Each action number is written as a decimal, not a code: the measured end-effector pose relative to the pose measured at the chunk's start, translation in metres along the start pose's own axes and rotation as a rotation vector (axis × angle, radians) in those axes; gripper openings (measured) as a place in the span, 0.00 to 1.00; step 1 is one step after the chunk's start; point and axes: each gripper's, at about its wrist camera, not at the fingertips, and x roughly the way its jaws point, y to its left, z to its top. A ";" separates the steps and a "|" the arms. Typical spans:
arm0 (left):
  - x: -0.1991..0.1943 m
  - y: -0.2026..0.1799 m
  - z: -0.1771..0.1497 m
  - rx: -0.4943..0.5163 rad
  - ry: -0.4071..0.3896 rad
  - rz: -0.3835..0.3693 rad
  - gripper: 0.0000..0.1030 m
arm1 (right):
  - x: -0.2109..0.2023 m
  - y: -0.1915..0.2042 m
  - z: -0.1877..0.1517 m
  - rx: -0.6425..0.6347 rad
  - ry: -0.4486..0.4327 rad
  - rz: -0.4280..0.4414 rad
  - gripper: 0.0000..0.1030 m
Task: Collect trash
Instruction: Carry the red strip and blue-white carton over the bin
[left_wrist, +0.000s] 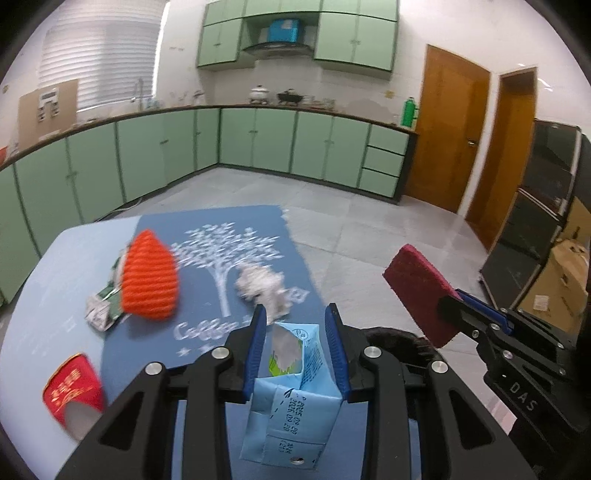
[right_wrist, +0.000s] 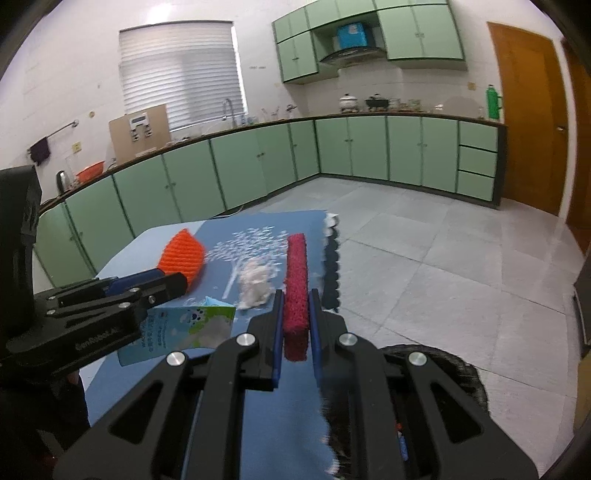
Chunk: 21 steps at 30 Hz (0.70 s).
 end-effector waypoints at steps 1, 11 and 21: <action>0.001 -0.008 0.003 0.011 -0.006 -0.018 0.31 | -0.003 -0.007 0.000 0.007 -0.005 -0.014 0.11; 0.025 -0.080 0.021 0.102 -0.031 -0.169 0.31 | -0.033 -0.077 -0.008 0.085 -0.029 -0.169 0.11; 0.061 -0.128 0.014 0.143 0.011 -0.276 0.31 | -0.043 -0.130 -0.038 0.151 0.001 -0.279 0.11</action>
